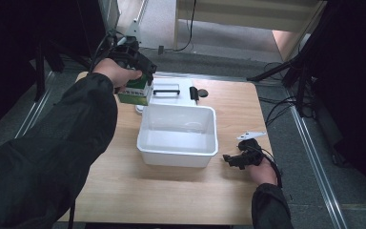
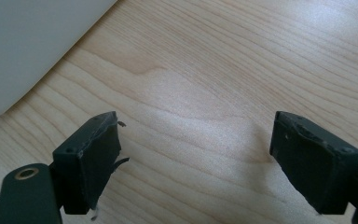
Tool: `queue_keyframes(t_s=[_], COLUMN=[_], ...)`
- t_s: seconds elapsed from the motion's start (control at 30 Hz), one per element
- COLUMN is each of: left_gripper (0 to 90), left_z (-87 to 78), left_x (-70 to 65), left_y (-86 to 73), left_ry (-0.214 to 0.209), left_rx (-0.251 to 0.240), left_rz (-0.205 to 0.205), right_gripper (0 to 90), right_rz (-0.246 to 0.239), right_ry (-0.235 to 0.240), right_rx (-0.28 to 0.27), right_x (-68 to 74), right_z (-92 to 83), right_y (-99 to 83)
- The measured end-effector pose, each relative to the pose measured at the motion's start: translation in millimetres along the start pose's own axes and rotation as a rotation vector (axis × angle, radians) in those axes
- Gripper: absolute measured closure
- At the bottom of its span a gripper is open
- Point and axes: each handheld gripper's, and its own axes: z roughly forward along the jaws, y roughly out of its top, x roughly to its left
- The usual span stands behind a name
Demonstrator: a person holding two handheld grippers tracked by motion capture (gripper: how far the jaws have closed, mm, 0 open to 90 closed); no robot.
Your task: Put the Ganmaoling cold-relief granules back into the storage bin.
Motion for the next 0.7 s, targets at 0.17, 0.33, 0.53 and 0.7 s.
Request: queue_keyframes(t_s=[0.17, 0.33, 0.53, 0.7], left_gripper=[5.3, 5.3, 5.3, 5.3], left_z=[4.7, 11.4, 20.2, 37.9], left_x=[-21.3, -34.6, -48.0, -60.2], left_y=[-0.1, -0.7, -1.3, -4.3], left_ry=[-0.018, -0.027, -0.041, -0.041], left_rx=[0.0, 0.011, 0.025, 0.045], left_rz=[0.024, 0.053, 0.08, 0.097], right_gripper=[15.9, 15.9, 15.9, 15.9], right_rz=[0.001, 0.005, 0.006, 0.008], right_ry=[0.002, 0.002, 0.001, -0.001], right_rx=[-0.001, -0.003, 0.0, 0.0], right_x=[-0.1, 0.1, -0.5, -0.7], right_z=[-0.6, -0.7, -0.2, -0.2], right_y=[-0.1, 0.0, -0.4, -0.6])
